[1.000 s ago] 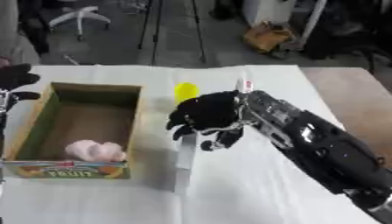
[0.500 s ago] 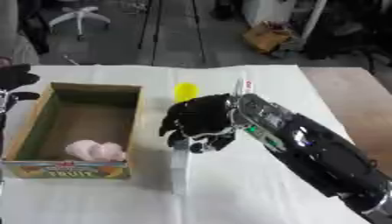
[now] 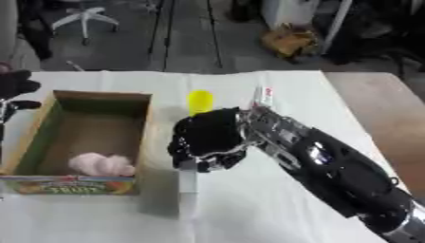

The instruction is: Pick up objects on the table and place them in the box.

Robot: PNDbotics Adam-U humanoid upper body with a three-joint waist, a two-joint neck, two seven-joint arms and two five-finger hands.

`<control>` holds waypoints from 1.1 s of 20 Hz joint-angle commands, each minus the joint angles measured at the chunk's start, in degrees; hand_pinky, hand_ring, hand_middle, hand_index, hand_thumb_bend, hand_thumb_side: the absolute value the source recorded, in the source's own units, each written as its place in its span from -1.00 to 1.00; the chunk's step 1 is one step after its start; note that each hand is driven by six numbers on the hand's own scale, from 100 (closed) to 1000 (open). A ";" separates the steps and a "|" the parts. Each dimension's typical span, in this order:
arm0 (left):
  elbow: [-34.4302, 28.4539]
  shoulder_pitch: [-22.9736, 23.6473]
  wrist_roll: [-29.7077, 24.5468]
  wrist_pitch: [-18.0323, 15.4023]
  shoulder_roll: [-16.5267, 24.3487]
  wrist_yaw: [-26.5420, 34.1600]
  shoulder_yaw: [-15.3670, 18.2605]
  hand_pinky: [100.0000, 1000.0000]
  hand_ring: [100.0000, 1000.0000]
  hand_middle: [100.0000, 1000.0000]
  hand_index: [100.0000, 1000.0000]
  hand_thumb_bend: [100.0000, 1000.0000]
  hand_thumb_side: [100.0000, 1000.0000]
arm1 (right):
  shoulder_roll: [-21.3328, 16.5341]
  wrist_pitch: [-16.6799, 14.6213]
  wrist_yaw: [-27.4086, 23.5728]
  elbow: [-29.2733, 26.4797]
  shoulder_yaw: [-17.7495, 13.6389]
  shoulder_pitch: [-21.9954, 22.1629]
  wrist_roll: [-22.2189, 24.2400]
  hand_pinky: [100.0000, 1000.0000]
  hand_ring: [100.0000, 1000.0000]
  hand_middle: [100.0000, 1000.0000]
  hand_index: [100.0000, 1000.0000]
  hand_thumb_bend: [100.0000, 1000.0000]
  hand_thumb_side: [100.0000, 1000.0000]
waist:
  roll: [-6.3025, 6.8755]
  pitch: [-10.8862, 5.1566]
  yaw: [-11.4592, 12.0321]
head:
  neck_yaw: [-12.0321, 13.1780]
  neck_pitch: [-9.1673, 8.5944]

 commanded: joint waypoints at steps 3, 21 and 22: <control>-0.81 -0.66 -0.15 -0.04 0.57 0.18 -0.04 0.31 0.52 0.23 0.58 -0.12 0.91 | -1.53 -5.90 -0.09 -2.69 -3.60 -2.37 1.50 0.59 0.40 0.34 -0.15 -0.80 -1.00 | 0.45 -0.60 -0.25 | 0.23 0.39; -1.52 -1.07 0.35 -0.19 0.29 0.46 -0.14 0.31 0.52 0.24 0.58 -0.11 0.89 | 3.73 11.59 0.45 6.11 -14.23 -6.87 -8.75 0.40 0.36 0.26 -0.17 -0.64 -1.00 | 1.18 -0.90 0.66 | -0.12 0.39; -1.63 -1.14 0.37 -0.23 0.29 0.51 -0.19 0.31 0.52 0.24 0.58 -0.11 0.89 | 4.49 12.73 1.52 7.23 -14.59 -7.21 -9.65 0.40 0.36 0.26 -0.17 -0.65 -1.00 | 1.20 -0.91 0.95 | -0.24 0.39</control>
